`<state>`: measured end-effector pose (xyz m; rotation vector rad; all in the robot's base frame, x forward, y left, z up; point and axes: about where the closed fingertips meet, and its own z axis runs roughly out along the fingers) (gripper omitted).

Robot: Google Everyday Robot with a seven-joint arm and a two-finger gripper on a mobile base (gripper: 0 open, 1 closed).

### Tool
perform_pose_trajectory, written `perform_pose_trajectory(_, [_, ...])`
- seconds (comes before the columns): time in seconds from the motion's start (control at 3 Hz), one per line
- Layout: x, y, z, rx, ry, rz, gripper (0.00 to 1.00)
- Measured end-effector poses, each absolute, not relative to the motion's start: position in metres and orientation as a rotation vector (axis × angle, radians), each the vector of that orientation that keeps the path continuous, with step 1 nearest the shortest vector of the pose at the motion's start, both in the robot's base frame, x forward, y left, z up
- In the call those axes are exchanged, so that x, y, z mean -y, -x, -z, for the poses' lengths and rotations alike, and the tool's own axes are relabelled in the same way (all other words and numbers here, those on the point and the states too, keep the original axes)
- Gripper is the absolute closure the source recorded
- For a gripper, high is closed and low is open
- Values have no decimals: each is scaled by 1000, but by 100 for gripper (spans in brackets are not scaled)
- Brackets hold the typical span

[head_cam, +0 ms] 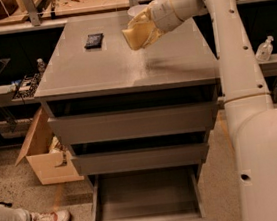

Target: Pick sponge from bottom drawer and place on counter

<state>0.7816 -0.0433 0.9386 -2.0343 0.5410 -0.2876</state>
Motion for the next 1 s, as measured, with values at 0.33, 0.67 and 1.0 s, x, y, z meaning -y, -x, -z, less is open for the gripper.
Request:
perform_pose_trajectory(0.33, [35, -787, -928, -531, 2089, 252, 100])
perform_pose_trajectory(0.67, [33, -791, -928, -533, 2089, 252, 84])
perform_pose_trajectory(1.0, [28, -794, -926, -531, 2084, 254, 62])
